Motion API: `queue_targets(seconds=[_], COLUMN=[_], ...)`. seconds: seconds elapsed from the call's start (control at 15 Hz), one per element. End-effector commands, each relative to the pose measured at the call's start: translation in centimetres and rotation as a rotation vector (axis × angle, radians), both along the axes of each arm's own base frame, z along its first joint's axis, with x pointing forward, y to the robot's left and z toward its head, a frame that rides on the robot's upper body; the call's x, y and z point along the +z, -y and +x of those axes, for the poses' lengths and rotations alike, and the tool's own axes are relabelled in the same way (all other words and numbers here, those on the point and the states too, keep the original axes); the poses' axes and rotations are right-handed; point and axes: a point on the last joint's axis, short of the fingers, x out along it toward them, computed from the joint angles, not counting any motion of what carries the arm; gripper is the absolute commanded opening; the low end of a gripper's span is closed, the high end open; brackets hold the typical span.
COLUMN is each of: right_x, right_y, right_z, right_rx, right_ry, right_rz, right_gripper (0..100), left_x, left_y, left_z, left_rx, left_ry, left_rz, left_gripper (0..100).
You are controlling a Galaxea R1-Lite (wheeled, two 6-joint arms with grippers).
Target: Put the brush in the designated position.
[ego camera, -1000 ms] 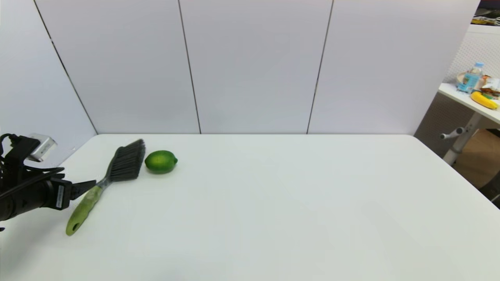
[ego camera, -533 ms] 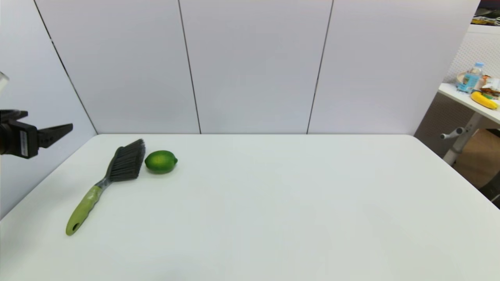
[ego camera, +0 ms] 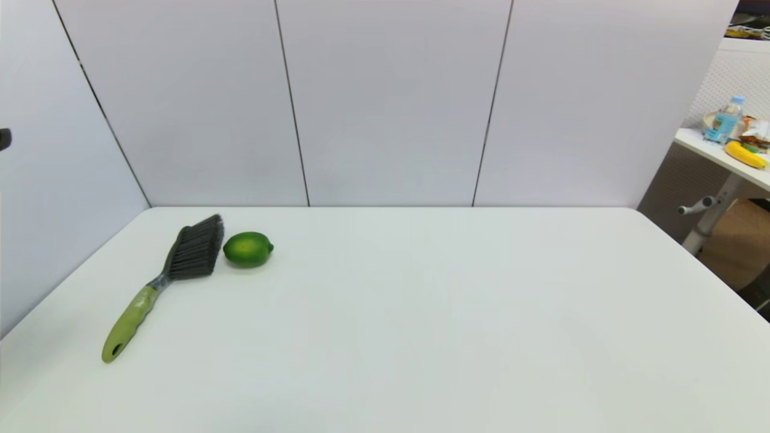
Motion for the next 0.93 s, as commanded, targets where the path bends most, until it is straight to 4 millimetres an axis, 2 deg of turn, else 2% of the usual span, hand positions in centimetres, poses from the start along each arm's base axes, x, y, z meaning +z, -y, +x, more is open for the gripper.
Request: queue_targets(seconds=[0.07,0.2,0.33,0.53,0.67,0.8,0.93], right_x=[0.0,0.0,0.0,0.0,0.0,0.0,0.0], right_y=[0.0,0.0,0.0,0.0,0.0,0.0,0.0], right_z=[0.0,0.0,0.0,0.0,0.0,0.0,0.0], right_rx=[0.001,0.001,0.001,0.001,0.000,0.001,0.001], right_ry=[-0.003,-0.003,-0.003,-0.003,-0.003,-0.003,-0.003], right_rz=[-0.001,-0.001,-0.001,-0.001,-0.001,-0.001,-0.001], right_gripper=[100,100,100,100,100,100,100], left_x=[-6.5,-9.8,-14.2,-18.8,-21.7,-23.4,-26.0], left_y=[1.6,1.8,1.7,1.2,1.1,1.1,1.1], left_z=[-7.8,-9.7,-10.9,-11.4,-11.4,-11.3,-10.9], left_rx=[-0.015,-0.047,-0.039,0.083,0.081,0.080,0.077], left_ry=[-0.073,-0.067,-0.088,-0.030,-0.010,0.014,0.039], left_rz=[-0.088,-0.130,-0.166,-0.184,-0.201,-0.205,-0.211], left_gripper=[100,100,100,100,100,100,100])
